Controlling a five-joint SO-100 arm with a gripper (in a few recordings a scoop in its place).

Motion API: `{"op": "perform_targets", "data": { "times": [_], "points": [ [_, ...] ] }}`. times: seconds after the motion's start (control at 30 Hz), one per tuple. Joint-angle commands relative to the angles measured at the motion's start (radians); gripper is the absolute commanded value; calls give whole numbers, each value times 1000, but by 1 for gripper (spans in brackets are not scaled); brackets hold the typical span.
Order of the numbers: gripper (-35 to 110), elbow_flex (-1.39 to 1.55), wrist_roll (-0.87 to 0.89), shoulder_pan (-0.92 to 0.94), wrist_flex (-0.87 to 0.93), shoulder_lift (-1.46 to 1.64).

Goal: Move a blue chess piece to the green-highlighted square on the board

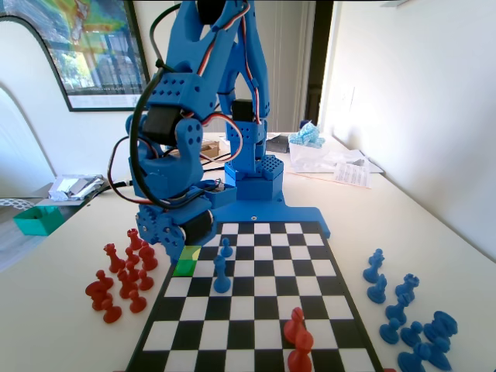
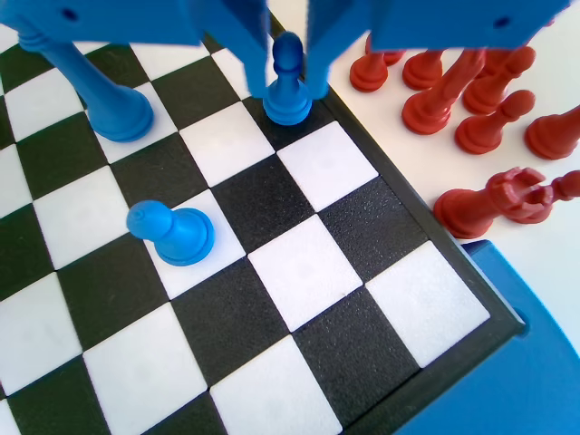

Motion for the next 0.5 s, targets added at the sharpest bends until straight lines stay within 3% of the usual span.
{"op": "perform_targets", "data": {
  "times": [0.0, 0.17, 0.47],
  "points": [
    [15, -21, -15, 8, 26, 49],
    [15, -74, -11, 0, 117, 87],
    [15, -247, -52, -15, 453, 295]
  ]
}}
